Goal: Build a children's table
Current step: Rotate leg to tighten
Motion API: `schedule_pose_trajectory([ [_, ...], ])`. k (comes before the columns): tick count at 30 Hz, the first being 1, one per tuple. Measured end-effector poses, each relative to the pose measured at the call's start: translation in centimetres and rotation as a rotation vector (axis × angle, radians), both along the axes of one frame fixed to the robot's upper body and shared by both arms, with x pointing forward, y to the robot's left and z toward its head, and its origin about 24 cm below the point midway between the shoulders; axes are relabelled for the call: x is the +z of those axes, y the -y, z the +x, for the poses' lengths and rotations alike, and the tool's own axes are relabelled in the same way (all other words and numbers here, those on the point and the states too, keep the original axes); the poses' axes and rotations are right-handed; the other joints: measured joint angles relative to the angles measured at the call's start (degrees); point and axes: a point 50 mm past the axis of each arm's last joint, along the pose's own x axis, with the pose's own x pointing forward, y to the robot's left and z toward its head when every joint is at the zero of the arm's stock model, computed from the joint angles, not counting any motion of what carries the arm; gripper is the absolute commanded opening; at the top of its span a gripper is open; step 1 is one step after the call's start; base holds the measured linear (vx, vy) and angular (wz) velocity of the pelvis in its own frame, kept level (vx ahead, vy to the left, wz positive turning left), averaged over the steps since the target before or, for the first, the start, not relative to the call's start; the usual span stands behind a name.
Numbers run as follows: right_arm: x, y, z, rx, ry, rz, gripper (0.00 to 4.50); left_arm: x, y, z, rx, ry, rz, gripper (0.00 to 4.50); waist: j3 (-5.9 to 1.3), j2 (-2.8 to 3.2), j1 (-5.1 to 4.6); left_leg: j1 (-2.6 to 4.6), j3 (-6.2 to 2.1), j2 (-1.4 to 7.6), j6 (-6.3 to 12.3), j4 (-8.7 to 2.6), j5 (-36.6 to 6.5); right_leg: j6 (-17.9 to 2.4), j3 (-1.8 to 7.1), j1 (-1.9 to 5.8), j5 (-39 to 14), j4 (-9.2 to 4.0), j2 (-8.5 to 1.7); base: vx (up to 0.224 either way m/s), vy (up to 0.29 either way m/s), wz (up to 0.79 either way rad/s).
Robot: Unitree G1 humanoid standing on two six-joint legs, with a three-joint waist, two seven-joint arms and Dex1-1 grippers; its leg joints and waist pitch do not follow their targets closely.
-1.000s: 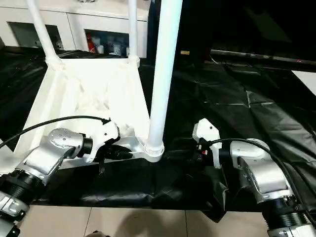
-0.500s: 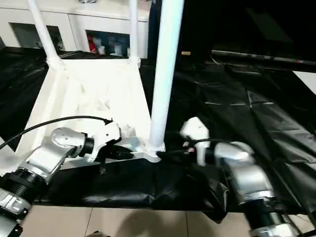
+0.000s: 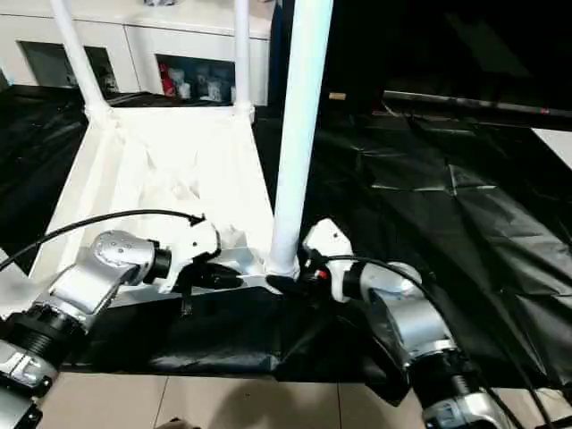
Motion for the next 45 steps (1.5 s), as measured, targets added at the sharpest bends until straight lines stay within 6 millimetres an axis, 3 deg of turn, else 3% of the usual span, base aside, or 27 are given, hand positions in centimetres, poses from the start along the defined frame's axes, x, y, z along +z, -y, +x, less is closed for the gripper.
schedule_pose_trajectory([
  [8,0.1,0.0,0.2,0.003,0.012,0.015,2.85,0.0,-0.1,0.0,-0.001,-0.002,-0.001,0.00,0.00,0.00,-0.01,0.01,0.00,0.00,0.00,-0.04,0.00,0.01,0.00,-0.02,-0.01,0.00,0.00,0.000,0.000,0.00],
  [15,-0.2,0.0,0.2,-0.002,0.021,0.028,2.69,0.0,-0.2,0.0,0.006,-0.002,-0.002,0.00,0.00,0.00,-0.11,0.03,0.00,0.00,0.00,-0.04,0.00,0.01,0.00,-0.01,-0.01,-0.01,0.00,0.000,0.000,0.00],
  [19,-0.7,-0.5,1.1,-0.141,0.033,0.061,2.67,-0.4,0.6,0.5,0.097,0.021,-0.026,0.00,-0.09,0.16,-0.36,0.11,0.00,-0.08,0.00,-0.07,0.00,0.04,-0.02,-0.07,-0.02,-0.03,-0.09,0.000,0.000,0.00],
  [26,-1.9,-3.1,3.3,-0.621,0.035,0.093,2.66,-1.4,4.9,2.5,0.333,0.087,-0.032,0.00,-0.60,0.93,-1.79,0.33,-0.21,-0.43,0.04,-0.10,-0.03,0.18,-0.36,-0.19,-0.11,-0.56,-0.47,0.000,0.000,0.00],
  [28,-2.0,-3.3,3.5,-0.659,0.040,0.078,2.66,-1.6,5.4,2.6,0.351,0.089,-0.030,0.00,-0.78,1.23,-1.98,0.36,-0.32,-0.46,0.21,-0.26,-0.14,0.20,-0.55,0.06,-0.12,-1.27,-0.49,0.000,0.000,0.00],
  [29,-2.1,-3.4,3.5,-0.665,0.041,0.073,2.66,-1.6,5.5,2.6,0.353,0.091,-0.025,0.00,-0.86,1.37,-2.11,0.38,-0.50,-0.46,0.24,-0.36,-0.15,0.20,-0.79,0.55,-0.12,-1.87,-0.49,0.000,0.000,0.00],
  [32,-2.2,-3.5,3.6,-0.665,0.043,0.076,2.66,-1.8,5.5,2.6,0.351,0.094,-0.016,0.00,-0.88,1.36,-2.59,0.62,-0.57,-0.47,0.32,-0.43,-0.20,0.21,-1.03,0.92,-0.13,-2.60,-0.52,0.000,0.000,0.00],
  [34,-2.2,-3.5,3.6,-0.661,0.040,0.089,3.35,-1.7,5.5,2.6,0.347,0.094,-0.015,0.00,-0.86,1.36,-2.86,0.57,-0.57,-0.49,0.38,-0.51,-0.24,0.21,-1.17,1.00,-0.13,-2.99,-0.57,0.000,0.000,0.00],
  [38,-2.0,-3.4,3.5,-0.610,0.018,0.150,3.56,-1.6,4.8,2.7,0.332,0.099,-0.011,0.00,-0.80,1.26,-3.16,0.54,-0.57,-0.51,0.42,-0.62,-0.26,0.21,-1.27,0.89,-0.13,-3.06,-0.63,0.000,0.000,0.00],
  [41,-1.4,-2.2,3.3,-0.484,0.027,0.154,3.85,-1.3,3.6,2.7,0.303,0.108,-0.006,0.00,-0.76,1.21,-2.99,0.15,-0.60,-0.48,0.42,-0.90,-0.26,0.20,-1.38,0.71,-0.12,-3.03,-0.63,0.000,0.000,0.00],
  [45,-0.6,-0.1,1.8,-0.227,0.029,0.081,3.92,-1.1,1.7,2.0,0.211,0.098,-0.015,0.00,-0.75,1.19,-2.22,0.25,-0.58,-0.43,0.41,-1.17,-0.25,0.17,-1.38,0.64,-0.10,-2.76,-0.60,0.000,0.000,0.00],
])
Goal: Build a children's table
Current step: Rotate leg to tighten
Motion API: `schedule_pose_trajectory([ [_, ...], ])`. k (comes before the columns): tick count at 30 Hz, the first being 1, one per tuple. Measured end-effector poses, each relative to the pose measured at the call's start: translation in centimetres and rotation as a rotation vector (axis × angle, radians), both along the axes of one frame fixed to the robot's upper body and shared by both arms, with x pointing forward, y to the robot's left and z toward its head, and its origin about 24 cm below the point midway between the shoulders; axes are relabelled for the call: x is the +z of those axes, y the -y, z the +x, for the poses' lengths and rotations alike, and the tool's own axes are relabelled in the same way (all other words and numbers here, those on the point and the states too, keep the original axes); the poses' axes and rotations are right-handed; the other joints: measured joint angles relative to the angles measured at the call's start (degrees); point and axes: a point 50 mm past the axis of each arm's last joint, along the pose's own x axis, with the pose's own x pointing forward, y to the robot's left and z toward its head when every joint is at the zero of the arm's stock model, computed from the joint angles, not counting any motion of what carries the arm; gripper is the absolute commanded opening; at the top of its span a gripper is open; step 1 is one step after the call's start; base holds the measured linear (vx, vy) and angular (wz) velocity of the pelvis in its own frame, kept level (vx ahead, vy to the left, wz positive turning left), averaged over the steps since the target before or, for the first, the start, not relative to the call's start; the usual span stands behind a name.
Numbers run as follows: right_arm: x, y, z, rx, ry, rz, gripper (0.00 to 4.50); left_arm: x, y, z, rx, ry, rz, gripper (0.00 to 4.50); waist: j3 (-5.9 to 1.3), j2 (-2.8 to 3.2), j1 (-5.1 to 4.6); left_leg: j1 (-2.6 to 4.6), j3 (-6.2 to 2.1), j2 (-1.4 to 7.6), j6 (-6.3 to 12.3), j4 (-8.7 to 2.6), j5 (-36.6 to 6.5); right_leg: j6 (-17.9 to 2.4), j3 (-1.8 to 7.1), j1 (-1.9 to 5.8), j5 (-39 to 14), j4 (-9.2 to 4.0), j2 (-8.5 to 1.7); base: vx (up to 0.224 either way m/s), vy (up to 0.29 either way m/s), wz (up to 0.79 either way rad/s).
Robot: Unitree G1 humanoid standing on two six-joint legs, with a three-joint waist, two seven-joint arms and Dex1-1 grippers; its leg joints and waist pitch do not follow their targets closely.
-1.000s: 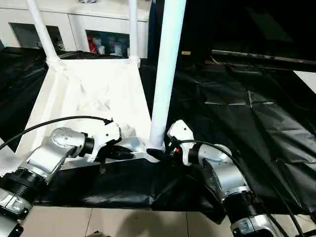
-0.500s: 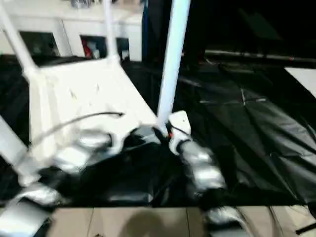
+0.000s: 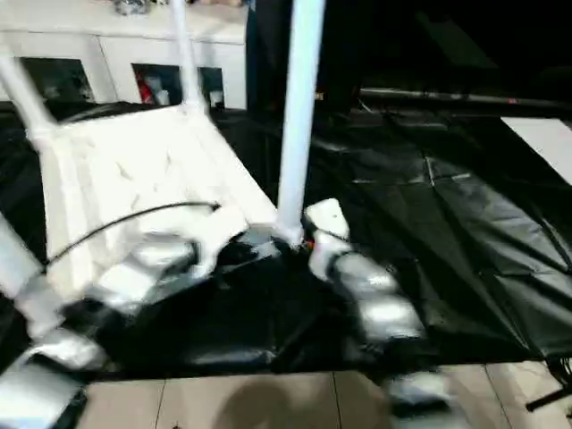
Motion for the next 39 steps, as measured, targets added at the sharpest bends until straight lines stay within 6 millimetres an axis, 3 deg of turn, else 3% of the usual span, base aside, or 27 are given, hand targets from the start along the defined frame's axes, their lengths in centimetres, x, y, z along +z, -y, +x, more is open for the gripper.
schedule_pose_trajectory([
  [6,0.9,2.1,-1.8,0.228,-0.046,-0.026,3.92,0.4,-2.2,-1.9,-0.173,-0.059,-0.027,0.00,0.03,-0.05,0.93,0.09,0.22,0.03,-0.04,0.09,0.02,-0.16,0.30,-0.16,0.11,0.94,-0.02,0.008,-0.006,0.01],
  [11,1.3,1.8,-2.0,0.293,-0.044,-0.034,3.92,0.9,-2.8,-2.9,-0.246,-0.104,-0.040,0.00,0.02,-0.14,2.15,-0.17,0.52,0.11,-0.20,-0.19,-0.16,-0.56,0.42,-0.48,0.34,1.03,0.03,0.050,-0.015,0.05],
  [14,1.4,1.3,-1.9,0.321,-0.042,-0.048,3.92,1.1,-2.9,-3.1,-0.252,-0.110,-0.042,0.00,0.02,-0.28,2.20,-0.51,0.61,0.14,0.01,-0.15,-0.10,-0.61,0.48,-1.04,0.17,1.37,0.05,0.018,-0.003,-0.01],
  [19,1.3,0.8,-2.0,0.347,-0.047,-0.061,3.92,1.2,-2.8,-3.2,-0.261,-0.113,-0.044,0.00,0.08,-0.38,2.52,-0.51,0.59,0.16,-0.29,0.08,-0.27,-0.64,0.60,-1.14,-0.05,1.87,0.04,0.000,0.000,0.00],
  [31,1.0,-0.3,-1.9,0.379,-0.059,-0.060,2.84,1.1,-2.5,-3.3,-0.269,-0.119,-0.041,0.00,0.14,-0.51,2.45,-0.43,0.65,0.03,-0.29,0.25,-0.27,-0.63,1.02,-1.06,0.04,1.97,0.08,0.000,0.000,0.00],
  [39,0.7,-0.4,-1.8,0.356,-0.062,-0.044,2.68,1.0,-2.4,-3.1,-0.253,-0.115,-0.038,0.00,0.09,-0.61,2.43,-0.38,0.65,0.03,-0.29,0.30,-0.26,-0.63,1.03,-1.03,0.04,2.03,0.08,0.000,0.000,0.00],
])
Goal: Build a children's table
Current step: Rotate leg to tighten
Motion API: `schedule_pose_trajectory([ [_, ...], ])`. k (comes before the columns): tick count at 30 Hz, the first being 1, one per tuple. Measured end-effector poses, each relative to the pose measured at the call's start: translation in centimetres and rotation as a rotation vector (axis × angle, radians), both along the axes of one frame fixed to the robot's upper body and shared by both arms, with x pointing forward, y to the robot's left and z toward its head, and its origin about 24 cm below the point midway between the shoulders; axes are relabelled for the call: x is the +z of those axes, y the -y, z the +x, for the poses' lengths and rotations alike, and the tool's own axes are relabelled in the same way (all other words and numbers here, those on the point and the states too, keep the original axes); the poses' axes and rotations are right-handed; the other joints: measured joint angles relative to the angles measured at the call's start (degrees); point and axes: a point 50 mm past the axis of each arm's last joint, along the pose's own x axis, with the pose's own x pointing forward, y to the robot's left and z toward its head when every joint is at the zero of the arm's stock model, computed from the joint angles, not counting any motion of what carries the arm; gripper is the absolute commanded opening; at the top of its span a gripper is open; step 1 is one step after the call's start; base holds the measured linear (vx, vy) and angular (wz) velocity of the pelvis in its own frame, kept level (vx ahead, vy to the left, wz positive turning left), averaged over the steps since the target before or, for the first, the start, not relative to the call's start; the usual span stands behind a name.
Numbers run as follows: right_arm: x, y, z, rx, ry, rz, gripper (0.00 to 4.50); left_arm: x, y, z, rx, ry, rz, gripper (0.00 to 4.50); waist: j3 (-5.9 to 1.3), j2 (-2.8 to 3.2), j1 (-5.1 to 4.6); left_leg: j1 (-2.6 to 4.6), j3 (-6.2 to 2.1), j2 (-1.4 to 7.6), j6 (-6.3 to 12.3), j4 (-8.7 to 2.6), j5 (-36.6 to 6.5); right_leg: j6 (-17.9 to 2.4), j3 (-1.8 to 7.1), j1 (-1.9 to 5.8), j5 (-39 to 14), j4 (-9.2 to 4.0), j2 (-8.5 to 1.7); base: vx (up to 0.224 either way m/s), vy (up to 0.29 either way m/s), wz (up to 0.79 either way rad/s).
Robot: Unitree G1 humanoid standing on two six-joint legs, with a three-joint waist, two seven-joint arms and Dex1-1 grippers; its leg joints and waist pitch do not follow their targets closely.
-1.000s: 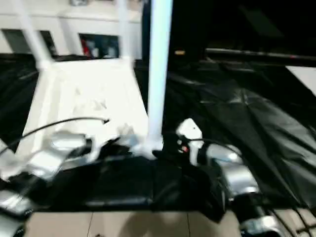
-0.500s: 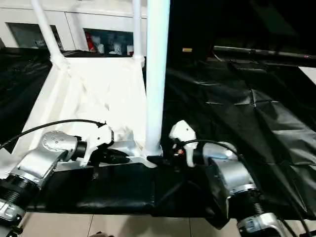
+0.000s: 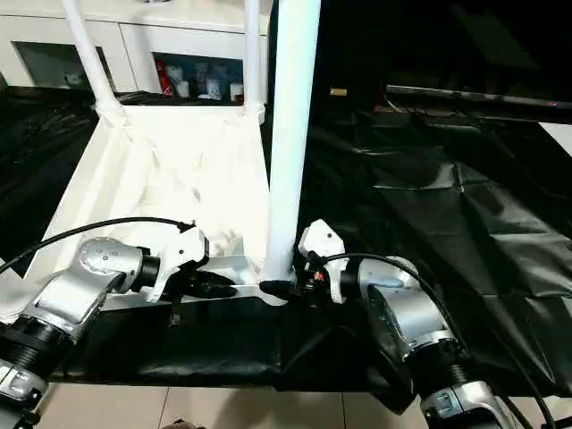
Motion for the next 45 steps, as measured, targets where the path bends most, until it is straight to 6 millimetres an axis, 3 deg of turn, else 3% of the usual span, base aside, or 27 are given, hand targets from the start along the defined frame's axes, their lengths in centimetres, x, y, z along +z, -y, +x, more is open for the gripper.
schedule_pose_trajectory([
  [9,-1.6,-1.5,2.5,-0.604,0.041,0.049,2.67,-0.8,4.1,3.0,0.261,0.104,0.012,0.00,-0.18,0.23,-1.01,0.46,-0.01,-0.03,-0.04,0.25,0.03,0.42,0.15,0.28,-0.08,0.10,0.00,0.000,0.000,0.00],
  [16,-1.8,-2.3,3.4,-0.775,0.046,0.048,2.67,-1.2,6.2,3.7,0.317,0.128,0.025,0.00,-0.44,0.60,-0.89,0.46,-0.02,-0.10,-0.02,0.23,0.03,0.46,0.21,0.52,-0.09,-0.28,0.00,0.000,0.000,0.00],
  [18,-1.8,-2.2,3.4,-0.777,0.047,0.058,3.22,-1.1,6.3,3.7,0.313,0.133,0.025,0.00,-0.45,0.60,-0.86,0.47,-0.01,-0.10,-0.02,0.24,0.03,0.47,0.21,0.58,-0.09,-0.28,0.00,0.000,0.000,0.00],
  [19,-1.8,-2.2,3.4,-0.779,0.046,0.063,3.22,-1.1,6.3,3.7,0.312,0.135,0.024,0.00,-0.45,0.59,-0.85,0.46,-0.02,-0.09,-0.02,0.23,0.03,0.47,0.21,0.58,-0.08,-0.27,0.00,0.000,0.000,0.00],
  [24,-1.7,-1.5,3.3,-0.698,0.049,0.058,3.64,-1.0,6.0,3.8,0.297,0.146,0.023,0.00,-0.42,0.59,-0.58,0.43,-0.04,-0.08,-0.02,0.16,0.03,0.52,0.16,0.51,-0.05,-0.20,0.00,0.000,0.000,0.00],
  [25,-1.6,-1.1,3.3,-0.655,0.055,0.040,3.82,-1.0,5.8,3.8,0.288,0.147,0.025,0.00,-0.41,0.60,-0.51,0.40,-0.04,-0.07,-0.02,0.15,0.03,0.52,0.15,0.48,-0.05,-0.20,0.00,0.000,0.000,0.00],
  [31,-0.5,2.0,1.1,-0.279,0.083,-0.077,3.82,-0.8,3.0,2.9,0.162,0.151,0.008,0.00,-0.42,0.61,-0.33,0.35,-0.04,-0.02,-0.02,-0.12,0.03,0.71,0.14,0.38,-0.08,-0.14,0.07,0.000,0.000,0.00],
  [36,-0.2,2.2,0.3,-0.132,0.024,-0.058,3.82,-0.4,0.8,1.3,0.050,0.099,-0.008,0.00,-0.41,0.60,-0.31,0.15,0.00,0.02,-0.03,-0.25,0.02,0.48,0.14,0.07,-0.04,-0.12,0.12,0.000,0.000,0.00],
  [40,-0.2,1.6,-0.1,-0.065,-0.026,-0.029,3.82,-0.3,0.7,0.3,-0.030,0.050,-0.018,0.00,-0.36,0.56,0.14,0.07,0.09,-0.03,0.05,-0.25,-0.03,0.45,0.17,0.05,-0.09,-0.19,0.05,0.000,0.000,0.00],
  [45,-0.3,1.5,-0.2,-0.037,-0.046,-0.025,3.82,-0.3,0.6,0.0,-0.040,0.040,-0.018,0.00,-0.28,0.43,-0.03,0.13,0.12,-0.04,0.03,-0.24,-0.04,0.44,0.19,0.06,-0.08,-0.15,0.03,0.000,0.000,0.00],
])
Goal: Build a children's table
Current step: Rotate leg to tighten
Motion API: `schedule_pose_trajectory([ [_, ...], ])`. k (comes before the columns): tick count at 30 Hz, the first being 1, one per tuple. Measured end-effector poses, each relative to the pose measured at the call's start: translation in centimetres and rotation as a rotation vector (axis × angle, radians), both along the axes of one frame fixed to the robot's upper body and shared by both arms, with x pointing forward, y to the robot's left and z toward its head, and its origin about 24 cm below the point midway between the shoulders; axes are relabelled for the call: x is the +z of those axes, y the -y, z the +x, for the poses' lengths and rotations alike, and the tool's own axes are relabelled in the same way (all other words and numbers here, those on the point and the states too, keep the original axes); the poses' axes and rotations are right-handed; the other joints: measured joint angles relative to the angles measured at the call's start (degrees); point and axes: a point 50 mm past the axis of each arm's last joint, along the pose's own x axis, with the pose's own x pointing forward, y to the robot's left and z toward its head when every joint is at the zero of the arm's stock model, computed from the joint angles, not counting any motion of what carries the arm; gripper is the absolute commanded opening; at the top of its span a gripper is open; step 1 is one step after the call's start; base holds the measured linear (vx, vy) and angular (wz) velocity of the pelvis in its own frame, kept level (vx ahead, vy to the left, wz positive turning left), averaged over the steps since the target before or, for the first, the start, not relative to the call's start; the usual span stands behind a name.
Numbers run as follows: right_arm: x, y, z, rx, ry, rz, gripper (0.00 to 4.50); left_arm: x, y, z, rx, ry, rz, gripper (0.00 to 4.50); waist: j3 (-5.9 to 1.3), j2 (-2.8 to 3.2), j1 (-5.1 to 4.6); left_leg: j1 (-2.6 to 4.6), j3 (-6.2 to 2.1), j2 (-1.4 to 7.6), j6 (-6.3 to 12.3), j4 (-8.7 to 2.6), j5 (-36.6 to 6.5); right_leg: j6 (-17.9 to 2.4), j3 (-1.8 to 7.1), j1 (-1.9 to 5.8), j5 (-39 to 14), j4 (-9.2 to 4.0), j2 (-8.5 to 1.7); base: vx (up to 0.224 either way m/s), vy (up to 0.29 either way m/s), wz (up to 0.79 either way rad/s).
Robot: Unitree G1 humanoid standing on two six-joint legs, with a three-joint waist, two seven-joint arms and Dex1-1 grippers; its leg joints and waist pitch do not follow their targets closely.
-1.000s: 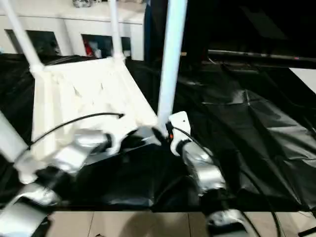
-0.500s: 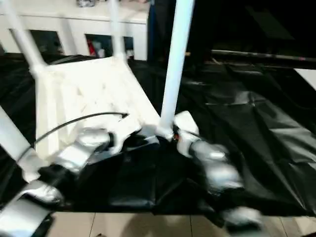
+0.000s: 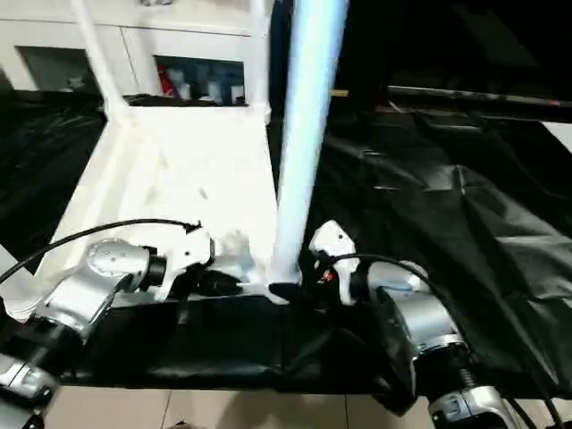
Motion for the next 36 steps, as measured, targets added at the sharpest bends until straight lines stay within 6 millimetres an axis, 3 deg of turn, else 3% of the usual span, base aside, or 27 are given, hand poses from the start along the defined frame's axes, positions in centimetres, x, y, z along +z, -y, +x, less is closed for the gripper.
schedule_pose_trajectory([
  [1,0.0,0.0,0.0,0.003,-0.003,0.000,3.58,0.0,0.0,0.0,0.000,0.000,0.000,0.00,0.00,-0.01,0.00,0.01,0.00,0.00,0.00,0.00,0.00,0.00,0.00,0.01,0.00,0.00,0.00,0.000,0.000,0.00],
  [5,0.0,-0.2,0.0,0.016,-0.011,0.002,3.50,0.0,0.0,-0.1,0.001,-0.001,-0.001,0.00,0.00,0.00,-0.02,0.01,0.00,0.00,0.00,0.00,0.00,0.02,0.00,0.00,-0.01,0.00,0.00,0.000,0.000,0.00],
  [11,0.0,-0.3,0.0,0.027,-0.018,0.002,2.87,0.0,0.0,-0.1,0.003,-0.004,0.000,0.00,0.01,-0.01,-0.06,0.00,0.00,0.00,0.00,0.00,0.00,0.02,0.00,0.01,-0.01,0.00,0.00,0.000,0.000,0.00],
  [17,-0.2,-0.6,0.0,0.008,-0.013,0.010,2.77,0.0,-0.2,-0.1,0.022,-0.009,-0.001,0.00,0.00,-0.01,-0.19,0.03,0.00,0.00,0.00,0.00,0.01,0.01,0.00,0.01,-0.01,0.03,0.00,0.000,0.000,0.00],
  [19,-0.6,-0.9,0.5,-0.078,0.008,0.024,2.76,-0.1,0.0,0.3,0.070,0.010,0.003,0.00,-0.02,-0.08,-0.55,0.14,0.00,0.01,-0.02,0.04,0.03,-0.03,0.02,0.05,0.03,0.09,0.01,0.000,0.000,0.00],
  [26,-1.8,-2.4,2.9,-0.590,0.033,0.067,2.75,-0.6,3.7,3.1,0.289,0.097,0.019,0.00,-0.08,-0.15,-1.78,0.28,-0.02,0.00,-0.06,0.21,0.07,0.18,0.04,0.19,-0.04,0.03,0.00,0.000,0.000,0.00],
  [35,-2.0,-3.4,4.0,-0.789,0.059,0.055,2.75,-0.9,6.3,4.1,0.369,0.115,0.027,0.00,-0.31,0.15,-1.66,0.26,-0.02,-0.09,-0.04,0.39,0.06,0.18,0.17,0.46,-0.04,-0.11,-0.04,0.000,0.000,0.00],
  [36,-2.0,-3.4,4.0,-0.790,0.060,0.058,3.30,-0.9,6.4,4.2,0.368,0.116,0.026,0.00,-0.31,0.16,-1.65,0.26,-0.02,-0.08,-0.04,0.38,0.06,0.18,0.17,0.48,-0.03,-0.09,-0.04,0.000,0.000,0.00],
])
